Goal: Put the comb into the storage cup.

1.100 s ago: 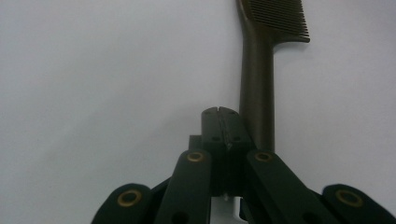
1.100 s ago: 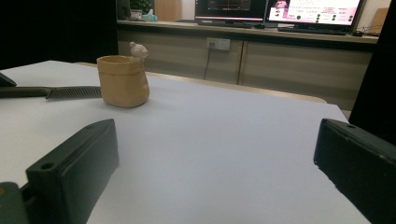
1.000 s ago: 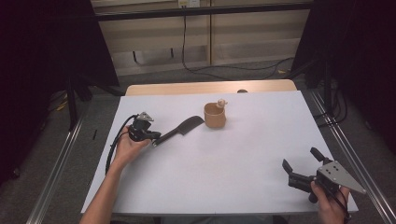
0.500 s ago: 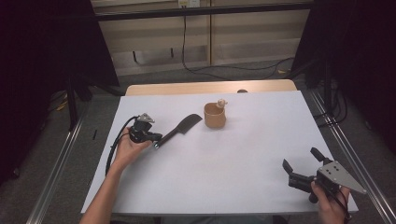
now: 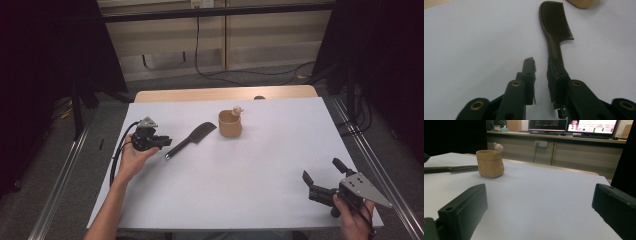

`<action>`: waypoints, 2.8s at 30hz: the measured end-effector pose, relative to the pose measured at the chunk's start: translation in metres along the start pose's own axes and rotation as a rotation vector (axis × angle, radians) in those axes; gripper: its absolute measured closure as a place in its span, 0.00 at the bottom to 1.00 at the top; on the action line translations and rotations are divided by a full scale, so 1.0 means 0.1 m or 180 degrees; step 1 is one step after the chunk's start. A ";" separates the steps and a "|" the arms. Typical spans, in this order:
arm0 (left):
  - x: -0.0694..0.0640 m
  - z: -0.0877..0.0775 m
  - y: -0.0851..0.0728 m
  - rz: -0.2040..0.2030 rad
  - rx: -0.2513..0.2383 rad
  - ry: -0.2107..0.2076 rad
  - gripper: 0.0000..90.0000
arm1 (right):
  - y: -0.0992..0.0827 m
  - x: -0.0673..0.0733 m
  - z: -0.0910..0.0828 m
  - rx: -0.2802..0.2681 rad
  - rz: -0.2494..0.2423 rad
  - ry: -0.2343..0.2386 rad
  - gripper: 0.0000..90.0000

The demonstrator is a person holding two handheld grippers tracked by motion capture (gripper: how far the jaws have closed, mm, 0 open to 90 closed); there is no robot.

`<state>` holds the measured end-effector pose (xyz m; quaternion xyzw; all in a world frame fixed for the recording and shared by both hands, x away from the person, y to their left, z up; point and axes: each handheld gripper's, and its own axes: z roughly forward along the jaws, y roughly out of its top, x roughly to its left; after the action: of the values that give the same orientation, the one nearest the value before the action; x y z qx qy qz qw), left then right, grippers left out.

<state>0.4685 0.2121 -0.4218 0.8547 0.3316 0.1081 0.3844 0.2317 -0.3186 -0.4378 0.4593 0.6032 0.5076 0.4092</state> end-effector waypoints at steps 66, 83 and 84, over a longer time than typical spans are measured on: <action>-0.16 0.49 0.50 0.0038 0.0833 -0.0228 0.09 | 0.00 -0.01 -0.01 -0.0012 -0.0007 0.0002 0.00; -0.18 0.62 0.54 0.0171 0.1097 -0.0203 0.38 | 0.00 -0.01 -0.01 -0.0006 -0.0012 0.0004 0.00; -0.18 0.62 0.54 0.0171 0.1097 -0.0203 0.38 | 0.00 -0.01 -0.01 -0.0006 -0.0012 0.0004 0.00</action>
<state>0.5083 0.1380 -0.4231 0.9195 0.3099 0.0327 0.2395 0.2307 -0.3196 -0.4373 0.4575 0.6039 0.5077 0.4102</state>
